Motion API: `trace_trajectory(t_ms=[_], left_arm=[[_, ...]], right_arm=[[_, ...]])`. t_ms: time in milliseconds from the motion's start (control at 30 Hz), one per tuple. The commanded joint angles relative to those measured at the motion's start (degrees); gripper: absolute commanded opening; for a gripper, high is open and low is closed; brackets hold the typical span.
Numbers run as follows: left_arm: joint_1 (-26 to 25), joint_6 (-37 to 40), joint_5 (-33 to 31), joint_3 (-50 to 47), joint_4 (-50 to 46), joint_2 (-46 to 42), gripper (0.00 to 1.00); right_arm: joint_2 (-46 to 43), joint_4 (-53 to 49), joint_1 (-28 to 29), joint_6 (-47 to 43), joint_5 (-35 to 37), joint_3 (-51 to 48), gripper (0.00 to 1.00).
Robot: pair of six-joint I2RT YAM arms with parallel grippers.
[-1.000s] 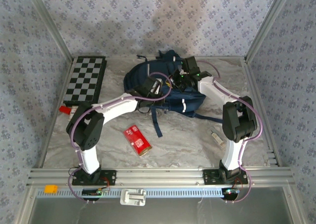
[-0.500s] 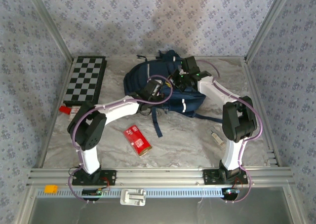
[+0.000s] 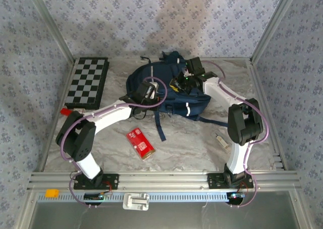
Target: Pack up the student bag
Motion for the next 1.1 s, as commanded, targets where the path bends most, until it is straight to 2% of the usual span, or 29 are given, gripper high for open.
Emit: trace_trajectory(t_ms=[0,100,200,300,367,433,600,733,900,1067], left_arm=[[0.3,-1.0,1.8,0.6,1.6,-1.2,0.00],[0.2,-0.9,1.9,1.9,0.0,-0.2,0.00],[0.2,-1.0,1.4,2.7,-0.7,0.3,0.00],[-0.2,-1.4,1.3,2.6,-0.1,0.4,0.00],[-0.4,-1.7,0.7,3.2,-1.2,0.9,0.00],[-1.0,-1.8,-0.7,4.0,-3.1,1.4,0.00],[-3.9,-2.1,-2.4,4.6,-5.8,2.1,0.00],[-8.3,-7.2,-1.5,7.4,-8.1,4.1,0.00],[-12.1,-11.7,-0.4,13.3,-8.2,8.4,0.00],[-10.4,-10.6,-1.0,17.5,-11.4,11.2,0.00]], right_arm=[[-5.1,-5.9,0.0,-5.0,1.6,0.5,0.31],[-10.0,-4.6,-0.5,-4.1,1.1,-6.1,0.43],[-13.7,-2.7,1.2,-1.8,1.2,-12.6,0.47],[-14.9,3.2,2.8,1.1,2.0,-20.4,0.39],[-13.7,6.7,1.8,2.3,0.8,-23.9,0.26],[-12.5,11.2,0.7,1.5,0.7,-26.4,0.21],[-7.0,8.9,-3.6,-8.9,1.5,-21.4,0.16],[-3.6,7.7,-9.3,-14.8,0.8,-14.6,0.15],[0.9,0.9,-11.5,-20.8,-1.1,-5.7,0.19],[-4.2,-2.0,-10.6,-15.4,-3.0,-10.4,0.33]])
